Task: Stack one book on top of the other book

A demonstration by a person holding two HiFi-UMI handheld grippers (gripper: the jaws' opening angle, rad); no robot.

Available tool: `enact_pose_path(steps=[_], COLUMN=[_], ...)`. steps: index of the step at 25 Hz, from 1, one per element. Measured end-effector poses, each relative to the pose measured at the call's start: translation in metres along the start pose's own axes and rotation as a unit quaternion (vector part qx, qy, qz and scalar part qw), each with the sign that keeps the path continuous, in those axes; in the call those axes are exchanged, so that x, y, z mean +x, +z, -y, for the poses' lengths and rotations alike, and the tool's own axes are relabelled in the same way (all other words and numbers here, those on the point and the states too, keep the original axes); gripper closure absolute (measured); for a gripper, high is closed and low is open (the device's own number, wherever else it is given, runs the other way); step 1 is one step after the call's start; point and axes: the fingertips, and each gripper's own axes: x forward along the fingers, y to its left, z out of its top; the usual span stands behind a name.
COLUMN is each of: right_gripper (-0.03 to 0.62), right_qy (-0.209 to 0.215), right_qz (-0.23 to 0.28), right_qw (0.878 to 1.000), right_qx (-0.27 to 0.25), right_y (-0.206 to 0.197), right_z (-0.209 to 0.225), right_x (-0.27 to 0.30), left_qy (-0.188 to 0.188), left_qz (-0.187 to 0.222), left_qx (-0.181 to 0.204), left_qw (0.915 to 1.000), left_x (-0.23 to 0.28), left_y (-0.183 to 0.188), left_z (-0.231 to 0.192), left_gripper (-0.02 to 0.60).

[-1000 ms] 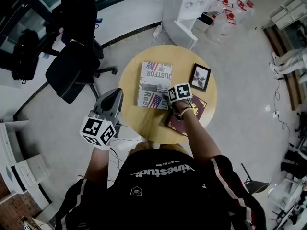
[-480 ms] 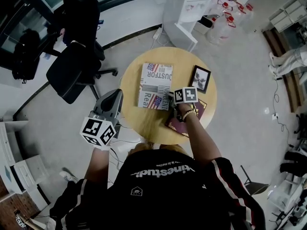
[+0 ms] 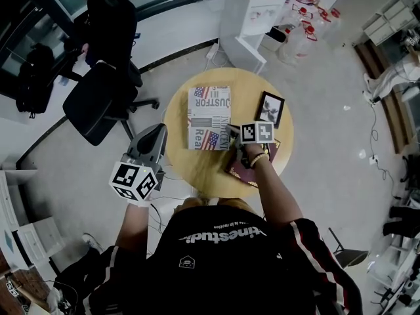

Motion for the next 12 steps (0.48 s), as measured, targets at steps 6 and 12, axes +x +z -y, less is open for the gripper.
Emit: enact_pose_path(steps=[6, 12], right_gripper=[0.559, 0.563], right_qy=[0.016, 0.019], right_qz=[0.022, 0.034], right_qw=[0.999, 0.999], right_qx=[0.024, 0.035], right_y=[0.003, 0.000], right_z=[-0.008, -0.012], right_x=[-0.010, -0.023], left_qy=[-0.001, -0.003], left_qz=[0.005, 0.010], left_qx=[0.002, 0.001], left_qw=[1.0000, 0.9999], left_x=[-0.010, -0.021], left_y=[0.004, 0.009], left_z=[0.000, 0.002], left_gripper=[0.566, 0.566])
